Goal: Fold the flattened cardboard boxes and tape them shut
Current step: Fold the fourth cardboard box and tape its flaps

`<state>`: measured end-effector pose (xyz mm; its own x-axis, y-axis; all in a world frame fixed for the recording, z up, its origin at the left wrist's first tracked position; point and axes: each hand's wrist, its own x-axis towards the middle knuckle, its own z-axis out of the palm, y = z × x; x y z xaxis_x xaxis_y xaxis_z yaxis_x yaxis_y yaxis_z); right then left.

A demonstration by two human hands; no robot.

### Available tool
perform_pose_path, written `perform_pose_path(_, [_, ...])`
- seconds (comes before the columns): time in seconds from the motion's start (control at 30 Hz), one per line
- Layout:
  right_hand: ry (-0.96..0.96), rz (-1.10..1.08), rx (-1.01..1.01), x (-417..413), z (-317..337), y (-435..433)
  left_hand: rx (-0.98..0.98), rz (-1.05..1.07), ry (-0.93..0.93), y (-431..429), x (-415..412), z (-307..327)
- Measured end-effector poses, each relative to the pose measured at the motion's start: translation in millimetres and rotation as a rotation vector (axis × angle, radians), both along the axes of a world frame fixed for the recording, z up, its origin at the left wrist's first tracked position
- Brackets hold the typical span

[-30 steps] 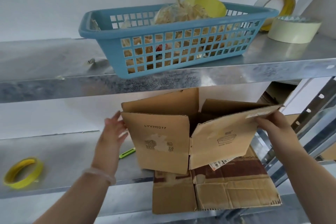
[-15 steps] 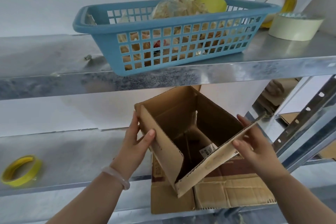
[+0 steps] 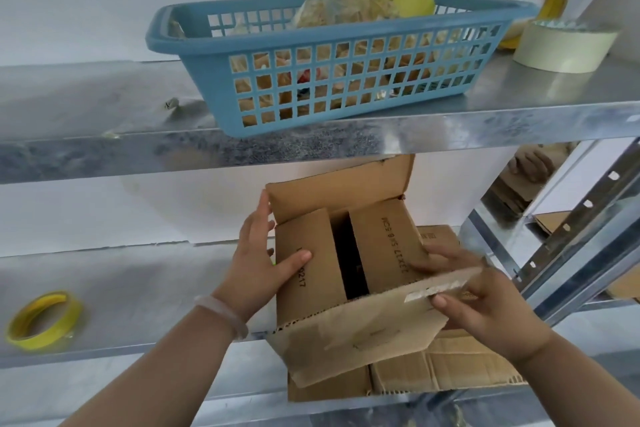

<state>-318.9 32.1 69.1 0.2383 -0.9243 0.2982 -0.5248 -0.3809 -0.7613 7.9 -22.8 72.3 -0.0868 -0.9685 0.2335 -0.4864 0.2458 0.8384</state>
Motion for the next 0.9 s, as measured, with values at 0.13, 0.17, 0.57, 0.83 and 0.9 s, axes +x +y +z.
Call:
perform_pose_path(0.13, [-0.128, -0.042, 0.169, 4, 0, 2, -0.16, 0.148, -0.175, -2, -5, 5])
perform_pose_path(0.17, [-0.16, -0.051, 0.18, 7, 1, 1, -0.215, 0.167, -0.194, 0, -7, 5])
perform_pose_path(0.57, [-0.084, -0.188, 0.209, 11, 9, -20, -0.008, -0.113, 0.065, 23, 13, 3])
perform_pose_path(0.83, [0.068, -0.249, 0.154, 18, 1, -28, 0.206, -0.037, 0.182, 33, -1, -14])
perform_pose_path(0.9, [0.069, -0.26, 0.193, 21, 2, -29, 0.28, -0.014, 0.295, 34, -4, -16])
